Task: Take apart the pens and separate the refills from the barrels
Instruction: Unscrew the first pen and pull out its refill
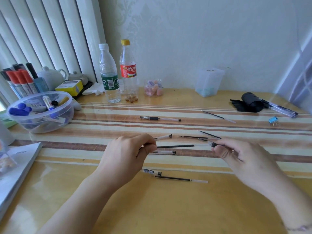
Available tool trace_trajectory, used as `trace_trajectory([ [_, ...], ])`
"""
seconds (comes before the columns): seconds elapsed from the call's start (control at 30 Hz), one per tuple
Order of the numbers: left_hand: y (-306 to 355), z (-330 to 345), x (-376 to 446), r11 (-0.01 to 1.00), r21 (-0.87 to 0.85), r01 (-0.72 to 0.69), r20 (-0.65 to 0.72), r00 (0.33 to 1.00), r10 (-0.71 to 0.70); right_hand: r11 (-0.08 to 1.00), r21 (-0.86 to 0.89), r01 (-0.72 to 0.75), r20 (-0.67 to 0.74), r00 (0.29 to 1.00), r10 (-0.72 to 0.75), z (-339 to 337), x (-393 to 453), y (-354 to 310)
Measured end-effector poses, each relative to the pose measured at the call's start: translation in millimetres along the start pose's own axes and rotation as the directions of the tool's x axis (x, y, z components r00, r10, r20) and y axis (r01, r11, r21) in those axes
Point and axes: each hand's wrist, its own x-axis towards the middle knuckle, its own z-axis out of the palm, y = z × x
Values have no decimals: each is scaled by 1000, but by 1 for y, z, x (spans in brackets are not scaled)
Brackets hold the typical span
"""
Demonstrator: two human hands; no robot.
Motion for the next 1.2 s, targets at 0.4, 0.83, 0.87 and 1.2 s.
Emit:
trace_trajectory([
  [0.4, -4, 2, 0, 1000, 9, 4, 11, 1000, -4, 986, 114, 123, -17, 992, -122, 6, 1, 4],
  [0.83, -3, 1, 1, 1000, 25, 9, 31, 999, -10, 979, 123, 160, -21, 987, -159, 7, 3, 9],
  [0.87, -3, 1, 1, 999, 32, 0, 40, 999, -2, 978, 129, 167, -23, 986, -165, 7, 3, 8],
  [1.2, -7, 2, 0, 986, 147, -81, 72, 995, 71, 980, -24, 198, -31, 980, -199, 0, -2, -6],
])
